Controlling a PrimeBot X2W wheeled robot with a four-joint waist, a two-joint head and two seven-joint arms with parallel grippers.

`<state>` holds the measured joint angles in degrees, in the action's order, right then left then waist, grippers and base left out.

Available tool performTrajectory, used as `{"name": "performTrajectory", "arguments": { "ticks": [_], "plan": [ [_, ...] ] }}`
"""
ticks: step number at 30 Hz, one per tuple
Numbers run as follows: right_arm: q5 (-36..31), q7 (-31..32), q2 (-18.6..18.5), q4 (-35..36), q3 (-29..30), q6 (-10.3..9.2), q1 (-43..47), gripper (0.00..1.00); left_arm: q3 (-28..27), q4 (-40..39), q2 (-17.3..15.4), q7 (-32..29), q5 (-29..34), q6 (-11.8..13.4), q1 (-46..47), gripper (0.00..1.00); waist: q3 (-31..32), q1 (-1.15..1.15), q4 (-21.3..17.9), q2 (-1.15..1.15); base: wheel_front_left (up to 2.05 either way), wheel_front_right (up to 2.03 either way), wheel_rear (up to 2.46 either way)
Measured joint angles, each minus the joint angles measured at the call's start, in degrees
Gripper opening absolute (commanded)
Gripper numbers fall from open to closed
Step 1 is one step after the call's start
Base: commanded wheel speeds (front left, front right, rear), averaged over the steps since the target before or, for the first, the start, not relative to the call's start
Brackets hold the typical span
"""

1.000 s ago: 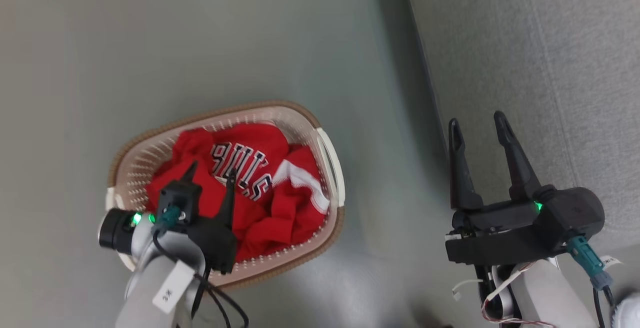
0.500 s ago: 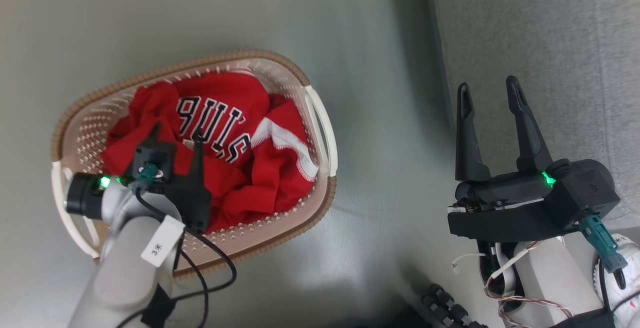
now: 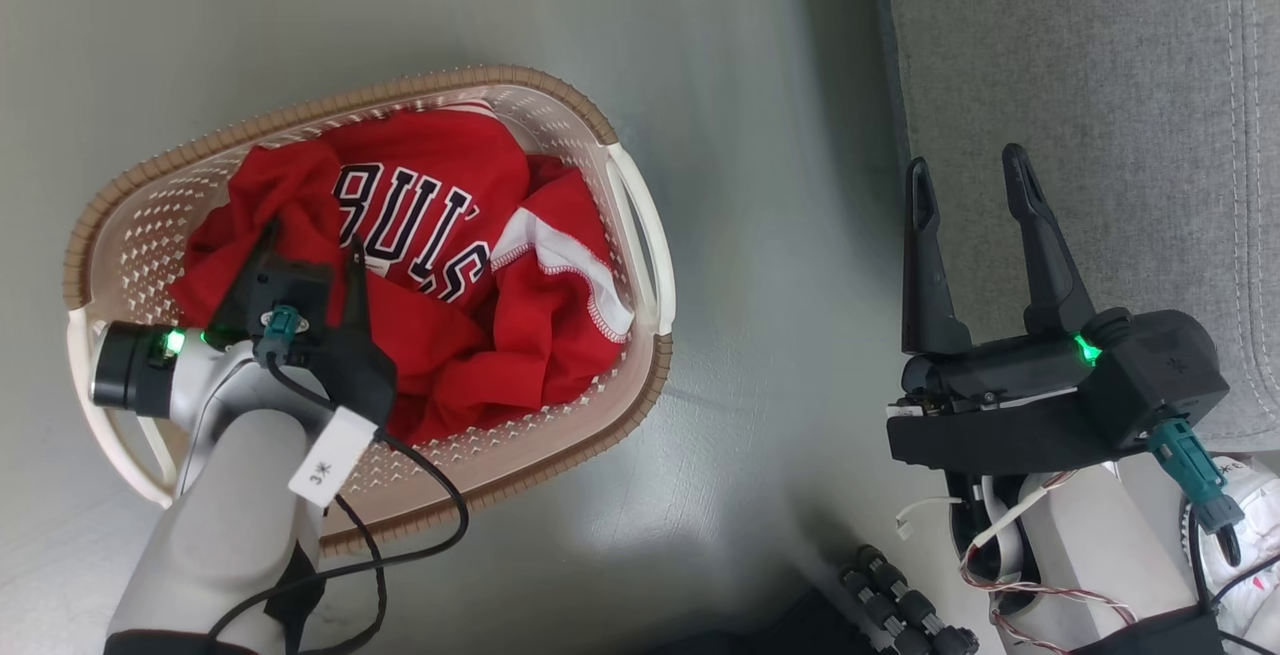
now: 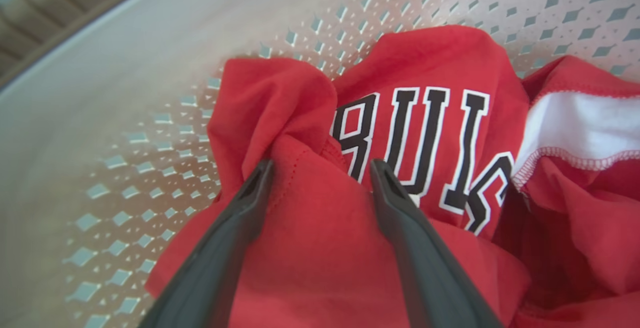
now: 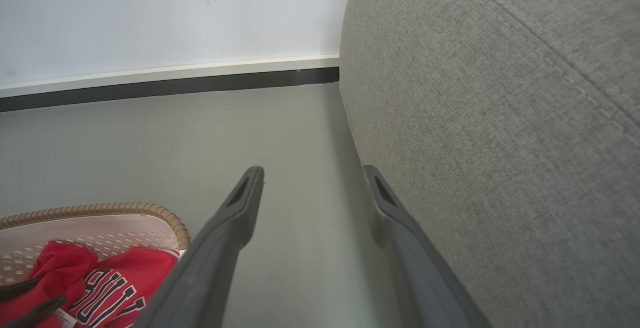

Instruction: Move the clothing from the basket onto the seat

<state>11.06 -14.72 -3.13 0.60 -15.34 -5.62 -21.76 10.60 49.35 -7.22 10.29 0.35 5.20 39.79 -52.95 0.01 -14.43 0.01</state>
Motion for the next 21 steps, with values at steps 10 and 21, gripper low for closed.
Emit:
{"name": "performTrajectory", "arguments": {
  "ticks": [10, 21],
  "plan": [
    [0.3, 0.0, 0.1, -1.8, 0.2, 0.0, -1.6, 1.0, 1.6, 2.6, 1.1, 1.8, 0.8, 0.4, 1.4, 0.0, 0.8, -0.01, 0.1, 0.0, 0.0, 0.0, 0.0],
    [1.8, 0.0, 0.1, -5.8, 0.1, -0.01, -2.3, 1.0, 3.4, 2.0, 2.3, 3.9, -0.8, -6.3, 0.5, 0.0, 6.1, -0.01, 0.8, -0.01, 0.0, 0.0, 0.0]
  ]
}}
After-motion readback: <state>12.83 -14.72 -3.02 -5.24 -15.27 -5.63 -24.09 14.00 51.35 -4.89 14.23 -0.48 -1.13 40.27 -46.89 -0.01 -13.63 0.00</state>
